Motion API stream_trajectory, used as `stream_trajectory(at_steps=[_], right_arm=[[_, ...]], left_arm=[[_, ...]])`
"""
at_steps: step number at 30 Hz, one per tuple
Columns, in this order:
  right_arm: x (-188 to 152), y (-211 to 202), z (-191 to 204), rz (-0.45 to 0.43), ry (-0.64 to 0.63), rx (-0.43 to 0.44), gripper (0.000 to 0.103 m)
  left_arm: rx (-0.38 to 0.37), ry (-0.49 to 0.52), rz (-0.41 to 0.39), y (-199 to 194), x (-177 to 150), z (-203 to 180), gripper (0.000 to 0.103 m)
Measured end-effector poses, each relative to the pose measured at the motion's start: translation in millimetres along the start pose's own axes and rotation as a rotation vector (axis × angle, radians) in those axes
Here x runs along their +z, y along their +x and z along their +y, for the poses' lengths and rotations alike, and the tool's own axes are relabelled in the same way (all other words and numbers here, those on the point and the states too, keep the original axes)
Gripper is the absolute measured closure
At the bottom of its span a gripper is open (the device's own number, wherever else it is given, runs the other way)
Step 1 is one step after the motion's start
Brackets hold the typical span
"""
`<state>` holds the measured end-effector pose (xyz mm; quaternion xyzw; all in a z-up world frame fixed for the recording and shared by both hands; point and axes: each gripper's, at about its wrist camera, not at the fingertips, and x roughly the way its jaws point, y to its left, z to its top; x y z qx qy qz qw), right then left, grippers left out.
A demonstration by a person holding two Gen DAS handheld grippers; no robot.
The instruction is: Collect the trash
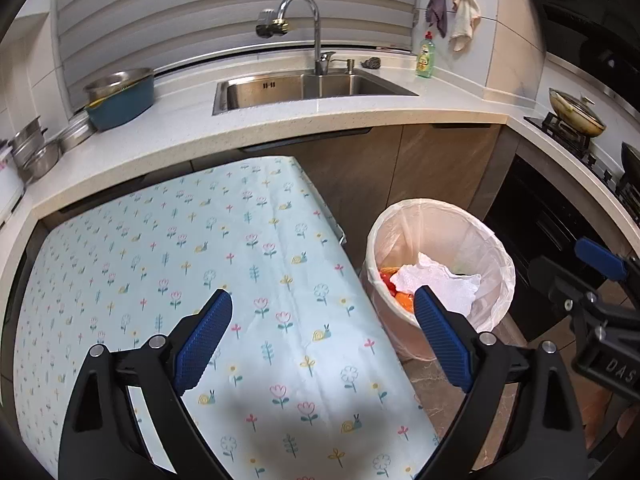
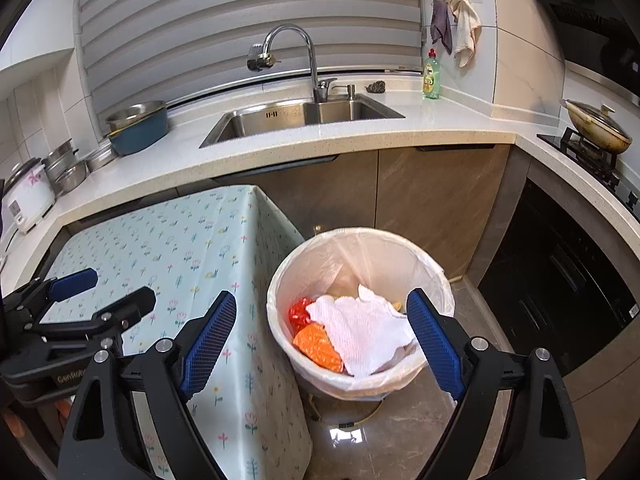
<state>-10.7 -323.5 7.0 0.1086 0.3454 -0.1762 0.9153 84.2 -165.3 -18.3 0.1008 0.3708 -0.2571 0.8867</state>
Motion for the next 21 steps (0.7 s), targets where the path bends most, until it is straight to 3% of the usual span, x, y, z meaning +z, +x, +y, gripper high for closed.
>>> stream_trajectory(at_steps=[16,21], right_arm=[[-30,-5,31,0.054,-0.087,-0.008,0.017],[-36,-4,40,0.059,-0.103,0.0,0.007]], left_arm=[[0.09,-0.051,0.008,-10,-24,26,0.015],[0.094,-0.06,0.005,-13,-27,29,0.015]])
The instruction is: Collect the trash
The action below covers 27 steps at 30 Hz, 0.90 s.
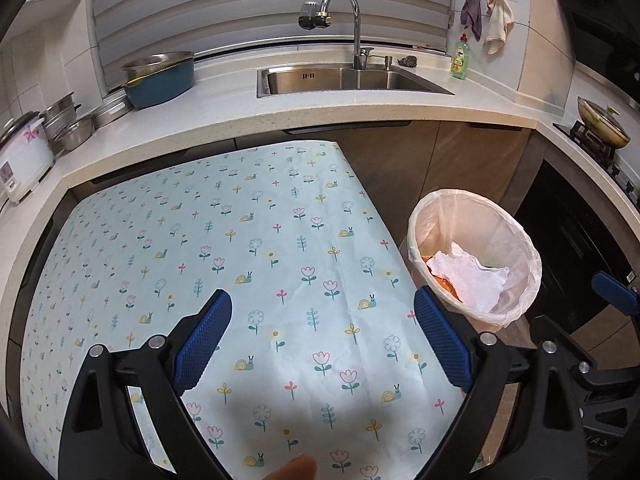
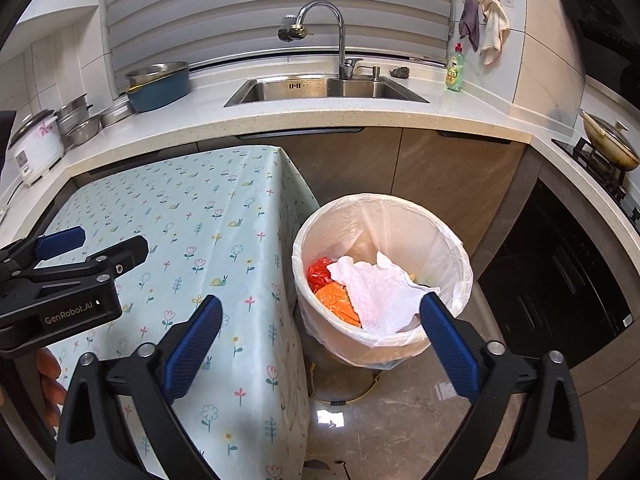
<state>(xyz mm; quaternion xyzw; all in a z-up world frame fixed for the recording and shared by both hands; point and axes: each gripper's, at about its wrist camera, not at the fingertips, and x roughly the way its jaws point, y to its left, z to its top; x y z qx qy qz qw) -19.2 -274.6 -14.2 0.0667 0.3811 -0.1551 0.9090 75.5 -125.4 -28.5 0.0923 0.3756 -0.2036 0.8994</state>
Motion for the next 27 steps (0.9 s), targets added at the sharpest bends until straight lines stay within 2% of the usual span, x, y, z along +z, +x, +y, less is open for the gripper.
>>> stream_trajectory(at_steps=[27], right_arm=[[-8,-4,22,-0.015,-0.045,0.003,0.007]], left_arm=[[0.016,-0.009,0.004,-10,-16,9,0.015]])
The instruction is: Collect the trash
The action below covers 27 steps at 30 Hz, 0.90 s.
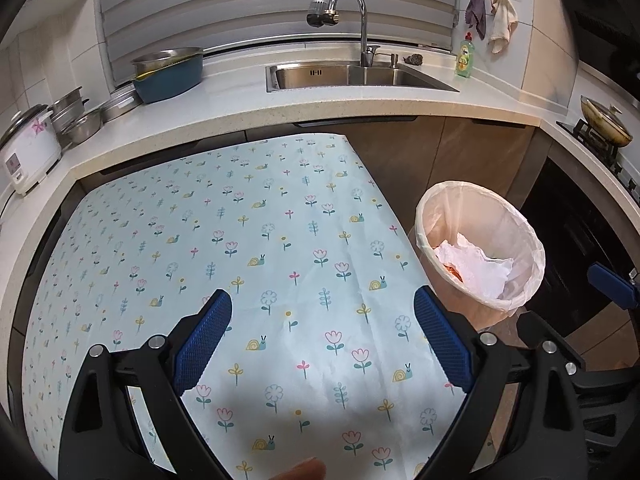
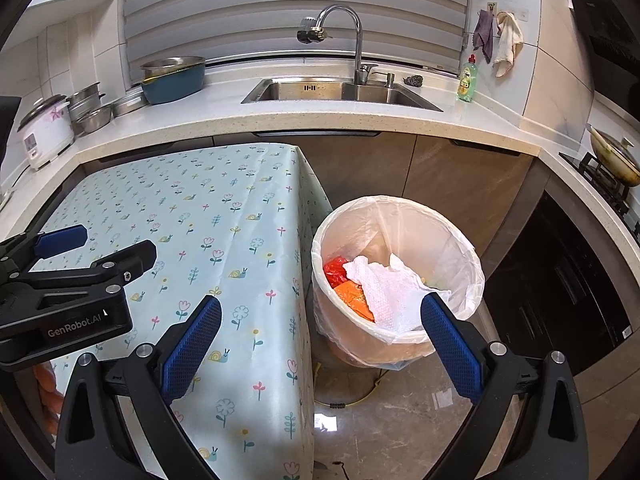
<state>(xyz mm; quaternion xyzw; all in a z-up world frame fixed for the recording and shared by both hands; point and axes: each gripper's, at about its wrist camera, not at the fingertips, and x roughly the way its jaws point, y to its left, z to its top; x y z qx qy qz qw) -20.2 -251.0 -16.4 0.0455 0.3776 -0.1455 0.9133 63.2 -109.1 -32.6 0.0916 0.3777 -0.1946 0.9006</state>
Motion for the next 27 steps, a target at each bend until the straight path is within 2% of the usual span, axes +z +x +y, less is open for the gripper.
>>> stream_trajectory(at_steps=[27], right_arm=[[-4,1,-9,-0.001,0.015,-0.013,0.007]], left_arm=[[-0.004,0.021,-0.006,-5,0,-17,0.015]])
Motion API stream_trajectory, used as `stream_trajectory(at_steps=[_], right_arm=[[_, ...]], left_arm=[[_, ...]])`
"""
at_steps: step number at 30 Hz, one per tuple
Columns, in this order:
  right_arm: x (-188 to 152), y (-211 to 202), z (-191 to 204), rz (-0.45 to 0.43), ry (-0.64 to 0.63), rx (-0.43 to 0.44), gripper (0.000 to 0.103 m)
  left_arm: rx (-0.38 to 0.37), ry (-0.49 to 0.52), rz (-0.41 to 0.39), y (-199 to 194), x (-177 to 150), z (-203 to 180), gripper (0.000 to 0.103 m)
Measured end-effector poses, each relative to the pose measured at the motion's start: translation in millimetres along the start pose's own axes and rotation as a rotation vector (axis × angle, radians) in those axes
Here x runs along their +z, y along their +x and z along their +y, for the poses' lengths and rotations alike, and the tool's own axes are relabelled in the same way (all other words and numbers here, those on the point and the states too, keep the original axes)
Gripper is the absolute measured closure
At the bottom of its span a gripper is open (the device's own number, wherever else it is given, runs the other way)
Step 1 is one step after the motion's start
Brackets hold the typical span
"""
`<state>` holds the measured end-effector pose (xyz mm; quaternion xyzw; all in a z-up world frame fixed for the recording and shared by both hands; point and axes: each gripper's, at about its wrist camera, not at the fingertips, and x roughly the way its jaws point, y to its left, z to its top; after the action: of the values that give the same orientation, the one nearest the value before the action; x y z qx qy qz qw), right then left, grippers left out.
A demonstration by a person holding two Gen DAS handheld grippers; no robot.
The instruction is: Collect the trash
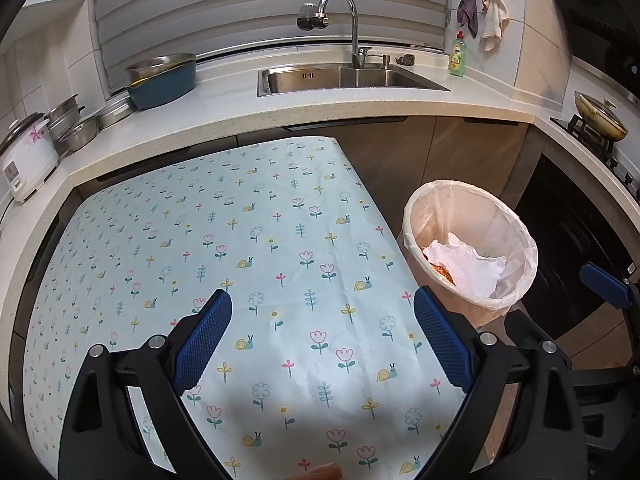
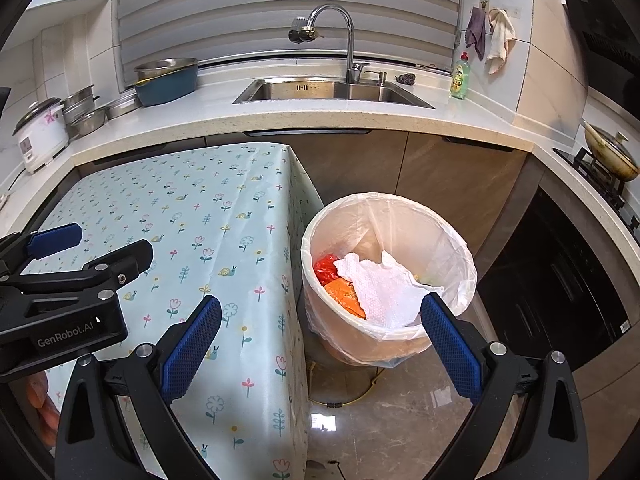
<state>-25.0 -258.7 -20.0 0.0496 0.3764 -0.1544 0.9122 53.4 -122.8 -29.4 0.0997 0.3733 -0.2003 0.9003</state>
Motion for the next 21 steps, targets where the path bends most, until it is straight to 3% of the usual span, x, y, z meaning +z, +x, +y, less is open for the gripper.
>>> stream_trajectory(at_steps=[21], right_arm=[[-5.0,6.0,-7.8,0.014,0.012,-0.004,0.007]], left_arm=[[0.028,0.004,0.017,9.7,-2.7,-4.7,0.015]])
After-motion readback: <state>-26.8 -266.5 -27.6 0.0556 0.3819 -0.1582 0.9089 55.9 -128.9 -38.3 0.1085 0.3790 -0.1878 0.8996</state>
